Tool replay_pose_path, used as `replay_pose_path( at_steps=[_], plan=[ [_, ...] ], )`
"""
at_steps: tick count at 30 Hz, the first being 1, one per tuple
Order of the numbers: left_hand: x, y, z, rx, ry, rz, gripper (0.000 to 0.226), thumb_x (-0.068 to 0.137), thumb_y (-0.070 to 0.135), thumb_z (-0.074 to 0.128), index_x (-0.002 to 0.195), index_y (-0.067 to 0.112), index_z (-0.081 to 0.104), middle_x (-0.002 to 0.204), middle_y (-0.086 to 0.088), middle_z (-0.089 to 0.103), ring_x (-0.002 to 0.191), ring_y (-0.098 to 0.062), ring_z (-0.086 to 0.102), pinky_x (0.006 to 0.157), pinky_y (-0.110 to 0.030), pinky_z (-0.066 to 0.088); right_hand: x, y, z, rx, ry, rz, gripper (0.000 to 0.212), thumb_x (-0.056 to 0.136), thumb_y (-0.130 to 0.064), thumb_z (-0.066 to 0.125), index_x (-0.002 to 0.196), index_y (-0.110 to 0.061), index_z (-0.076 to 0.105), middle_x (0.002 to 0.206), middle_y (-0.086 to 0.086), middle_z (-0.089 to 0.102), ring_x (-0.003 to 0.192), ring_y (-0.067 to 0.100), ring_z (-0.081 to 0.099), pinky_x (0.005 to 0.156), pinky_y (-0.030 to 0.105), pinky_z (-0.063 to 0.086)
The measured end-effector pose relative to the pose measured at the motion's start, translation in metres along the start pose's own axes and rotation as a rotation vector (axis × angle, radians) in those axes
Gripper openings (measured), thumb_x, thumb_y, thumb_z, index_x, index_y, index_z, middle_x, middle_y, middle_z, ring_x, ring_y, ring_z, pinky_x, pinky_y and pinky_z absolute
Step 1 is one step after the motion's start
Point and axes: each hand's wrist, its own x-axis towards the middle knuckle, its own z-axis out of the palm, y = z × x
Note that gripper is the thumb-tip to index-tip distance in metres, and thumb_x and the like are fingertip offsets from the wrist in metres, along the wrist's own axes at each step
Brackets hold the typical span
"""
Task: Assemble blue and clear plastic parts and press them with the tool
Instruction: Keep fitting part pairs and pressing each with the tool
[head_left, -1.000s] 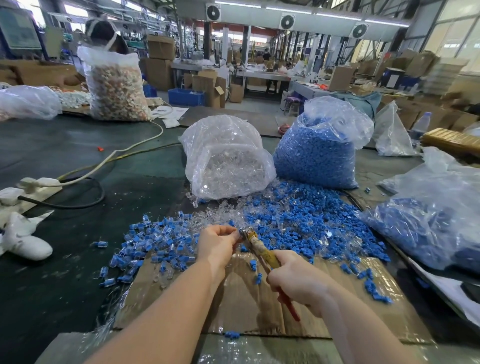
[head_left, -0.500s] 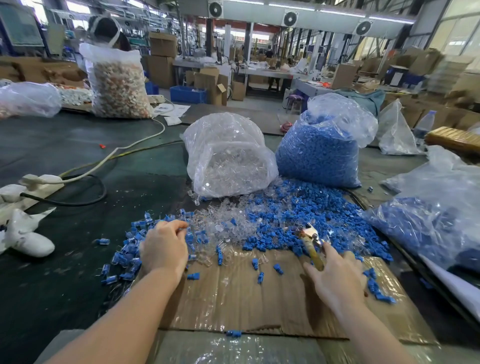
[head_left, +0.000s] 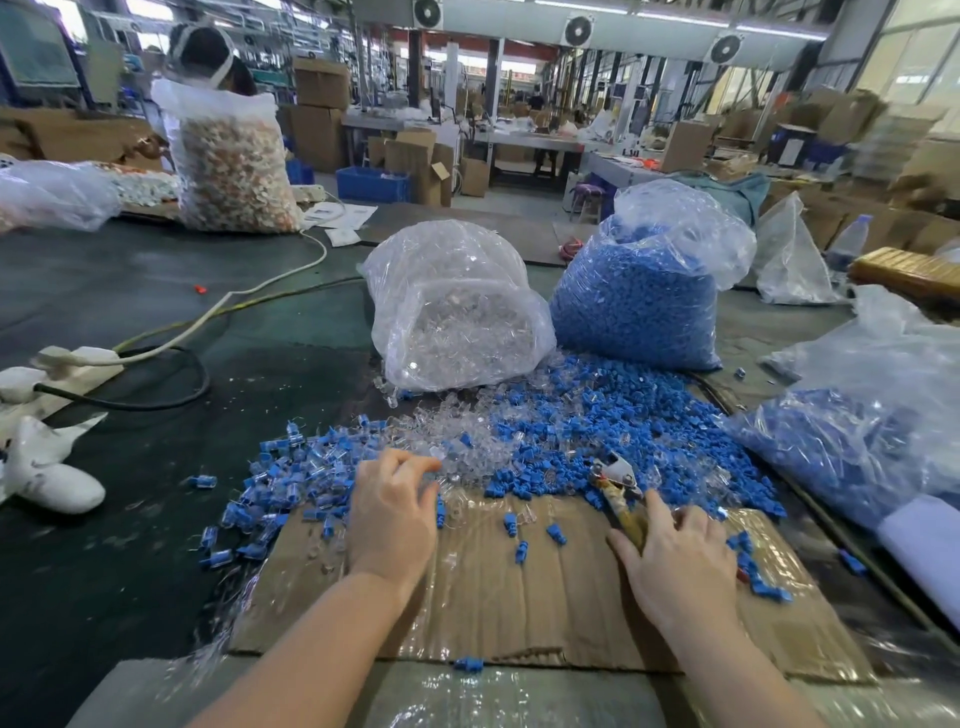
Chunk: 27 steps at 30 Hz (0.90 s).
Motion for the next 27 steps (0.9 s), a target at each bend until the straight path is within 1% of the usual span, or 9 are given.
replay_pose_path(
  at_steps=[2,4,6,8,9,11,14,21,27],
  plan=[
    [-0.01,0.012,0.011,-0.07,-0.116,0.108,0.023,0.089,0.019,0.057,0.111,0.019,0.063,0.099,0.011,0.054,0.094,0.0,0.04,0.084,-0.007,0.03,-0.002,-0.002,-0.003,-0.004,-0.011,0.018,0.069,0.089,-0.067,0.025,0.146,-0.028,0.016,0.141,0.009,0.036,0.13,0.027,0.033,0.107,0.04,0.027],
    [-0.016,0.02,0.022,-0.103,-0.215,0.174,0.024,0.091,0.018,0.055,0.113,0.019,0.062,0.1,0.011,0.055,0.092,0.001,0.045,0.086,-0.006,0.035,-0.005,-0.006,-0.007,-0.011,0.049,-0.007,0.063,0.091,-0.062,0.029,0.144,-0.027,0.023,0.141,0.006,0.037,0.131,0.025,0.032,0.11,0.042,0.022],
    [-0.02,0.027,0.031,-0.121,-0.276,0.187,0.028,0.093,0.018,0.051,0.12,0.021,0.058,0.106,0.009,0.056,0.093,0.0,0.047,0.089,-0.01,0.038,-0.008,-0.012,-0.009,0.118,0.154,-0.131,0.048,0.095,-0.045,0.04,0.136,-0.021,0.041,0.132,0.004,0.048,0.123,0.022,0.042,0.106,0.036,0.028],
    [-0.022,0.03,0.037,-0.126,-0.295,0.175,0.033,0.095,0.018,0.047,0.128,0.023,0.053,0.112,0.009,0.054,0.098,0.0,0.044,0.091,-0.011,0.036,-0.01,-0.022,-0.008,0.308,0.239,-0.284,0.029,0.093,-0.024,0.052,0.119,-0.013,0.059,0.115,0.003,0.06,0.107,0.019,0.053,0.097,0.029,0.037],
    [-0.023,0.031,0.039,-0.121,-0.297,0.171,0.035,0.096,0.019,0.046,0.131,0.024,0.05,0.114,0.01,0.052,0.102,-0.001,0.042,0.092,-0.011,0.033,-0.012,-0.028,-0.007,0.359,0.252,-0.33,0.023,0.092,-0.019,0.053,0.112,-0.012,0.063,0.11,0.002,0.061,0.103,0.018,0.054,0.094,0.027,0.039],
    [-0.024,0.031,0.043,-0.101,-0.295,0.157,0.036,0.096,0.02,0.046,0.132,0.023,0.05,0.116,0.009,0.051,0.109,-0.003,0.04,0.095,-0.012,0.029,-0.014,-0.038,-0.004,0.367,0.215,-0.379,0.022,0.096,-0.023,0.047,0.11,-0.018,0.063,0.11,-0.004,0.059,0.103,0.014,0.05,0.093,0.022,0.036],
    [-0.024,0.03,0.046,-0.093,-0.282,0.117,0.033,0.094,0.022,0.05,0.127,0.022,0.055,0.111,0.009,0.051,0.106,-0.004,0.042,0.094,-0.014,0.033,-0.011,-0.048,0.007,0.394,0.164,-0.395,0.028,0.099,-0.029,0.038,0.115,-0.023,0.059,0.114,-0.005,0.056,0.107,0.015,0.046,0.095,0.024,0.033],
    [-0.027,0.026,0.047,-0.116,-0.226,0.084,0.03,0.091,0.023,0.056,0.121,0.023,0.058,0.109,0.011,0.051,0.1,-0.002,0.045,0.09,-0.013,0.037,-0.01,-0.067,0.015,0.419,0.185,-0.373,0.036,0.099,-0.027,0.037,0.132,-0.035,0.048,0.114,-0.008,0.052,0.103,0.013,0.045,0.091,0.023,0.035],
    [-0.025,0.027,0.043,-0.173,-0.213,0.058,0.025,0.088,0.028,0.062,0.112,0.024,0.064,0.099,0.014,0.05,0.092,0.0,0.047,0.083,-0.01,0.038,-0.008,-0.07,0.018,0.476,0.19,-0.393,0.026,0.096,-0.024,0.044,0.117,-0.029,0.059,0.109,-0.01,0.056,0.1,0.012,0.047,0.088,0.023,0.036]
  ],
)
